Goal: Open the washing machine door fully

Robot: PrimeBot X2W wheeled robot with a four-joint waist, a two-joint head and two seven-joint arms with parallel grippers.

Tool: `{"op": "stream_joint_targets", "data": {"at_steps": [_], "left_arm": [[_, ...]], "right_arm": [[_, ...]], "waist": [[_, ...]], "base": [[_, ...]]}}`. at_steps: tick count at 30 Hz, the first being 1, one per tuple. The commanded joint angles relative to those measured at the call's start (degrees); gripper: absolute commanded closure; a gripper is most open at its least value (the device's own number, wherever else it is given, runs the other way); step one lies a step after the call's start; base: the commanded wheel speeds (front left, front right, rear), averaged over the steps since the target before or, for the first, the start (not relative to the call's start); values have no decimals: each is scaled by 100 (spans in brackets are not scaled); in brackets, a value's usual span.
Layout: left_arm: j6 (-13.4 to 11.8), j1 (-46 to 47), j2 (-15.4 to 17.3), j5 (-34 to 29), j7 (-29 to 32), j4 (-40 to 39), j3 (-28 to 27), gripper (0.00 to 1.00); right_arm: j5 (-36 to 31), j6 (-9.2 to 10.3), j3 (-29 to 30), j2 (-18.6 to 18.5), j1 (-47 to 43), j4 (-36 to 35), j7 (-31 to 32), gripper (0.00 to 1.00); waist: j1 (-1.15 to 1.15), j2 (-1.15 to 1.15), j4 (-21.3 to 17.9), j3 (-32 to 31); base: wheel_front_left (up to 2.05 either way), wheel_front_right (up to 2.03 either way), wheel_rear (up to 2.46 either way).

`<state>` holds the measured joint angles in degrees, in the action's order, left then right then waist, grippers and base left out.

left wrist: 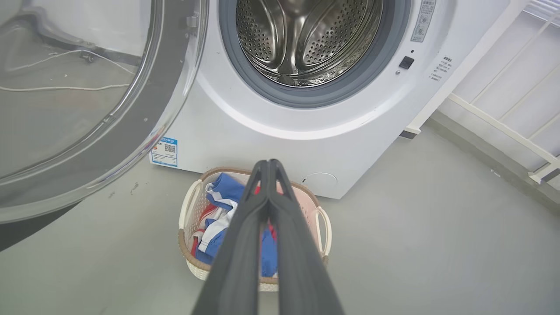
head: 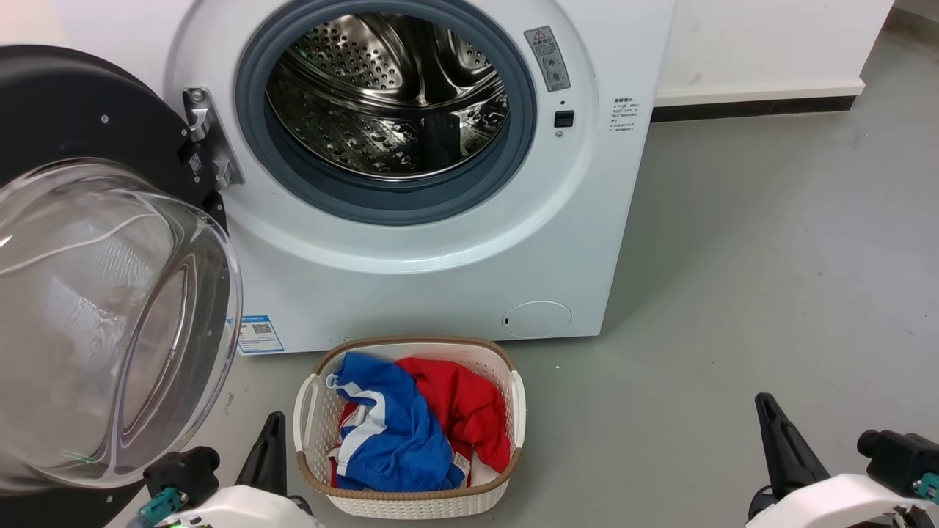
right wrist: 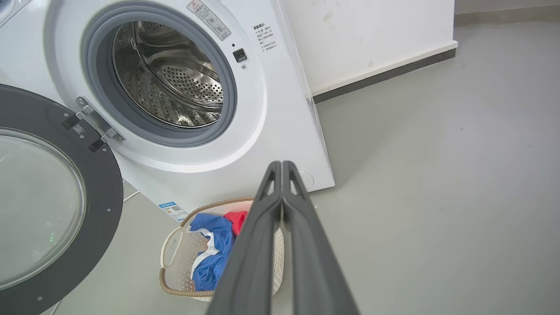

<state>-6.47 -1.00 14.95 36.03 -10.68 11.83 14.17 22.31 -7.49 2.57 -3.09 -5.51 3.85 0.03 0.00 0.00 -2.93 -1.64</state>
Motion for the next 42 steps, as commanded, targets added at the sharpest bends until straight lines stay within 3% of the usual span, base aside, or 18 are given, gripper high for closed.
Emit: {"op": "stream_joint_targets", "data": {"at_steps": [1, 17, 42], "left_arm": [[67, 172, -15, 237, 53, -56, -120, 100], [365, 315, -258, 1450, 406, 9, -534, 100], [724, 470, -570, 2907, 844, 72, -1049, 100]], "right_arm": [[292, 0, 28, -4, 190, -38, 18, 100], [1778, 0, 112, 0, 420, 191, 157, 100], [3575, 0, 213, 6, 700, 473, 331, 100]], "waist": [[0, 0, 5, 3], [0, 0, 48, 29], [0, 0, 111, 68]], "base": [[0, 0, 0], [0, 0, 0], [0, 0, 0]]}}
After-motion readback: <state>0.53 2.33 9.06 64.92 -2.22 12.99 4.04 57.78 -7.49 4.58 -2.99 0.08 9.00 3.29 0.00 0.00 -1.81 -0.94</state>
